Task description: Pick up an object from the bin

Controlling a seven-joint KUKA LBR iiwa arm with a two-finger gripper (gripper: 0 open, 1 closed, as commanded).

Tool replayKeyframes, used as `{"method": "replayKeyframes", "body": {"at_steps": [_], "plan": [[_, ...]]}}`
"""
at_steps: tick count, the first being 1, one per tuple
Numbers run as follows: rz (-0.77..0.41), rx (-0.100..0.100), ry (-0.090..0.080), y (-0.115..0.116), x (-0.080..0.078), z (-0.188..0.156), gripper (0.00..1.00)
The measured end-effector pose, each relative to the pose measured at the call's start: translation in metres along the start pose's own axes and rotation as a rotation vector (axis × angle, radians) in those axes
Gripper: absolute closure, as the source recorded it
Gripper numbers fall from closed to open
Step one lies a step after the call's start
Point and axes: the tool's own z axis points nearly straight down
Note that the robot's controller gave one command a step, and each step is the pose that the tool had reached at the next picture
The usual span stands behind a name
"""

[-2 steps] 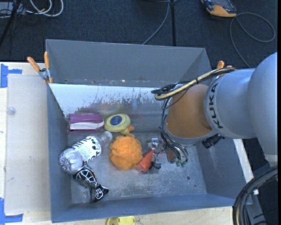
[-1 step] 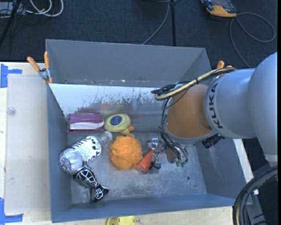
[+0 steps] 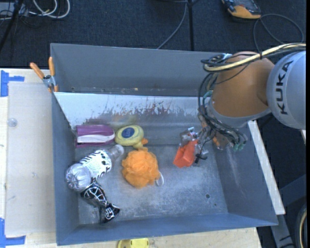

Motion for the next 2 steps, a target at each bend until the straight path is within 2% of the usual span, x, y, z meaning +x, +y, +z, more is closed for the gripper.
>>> {"method": "replayKeyframes", "body": {"at_steps": [1,2], "plan": [[0.000,-0.001,0.002,0.000,0.001,0.001,1.00],[0.039,0.000,-0.001,0.004,0.004,-0.113,1.00]]}}
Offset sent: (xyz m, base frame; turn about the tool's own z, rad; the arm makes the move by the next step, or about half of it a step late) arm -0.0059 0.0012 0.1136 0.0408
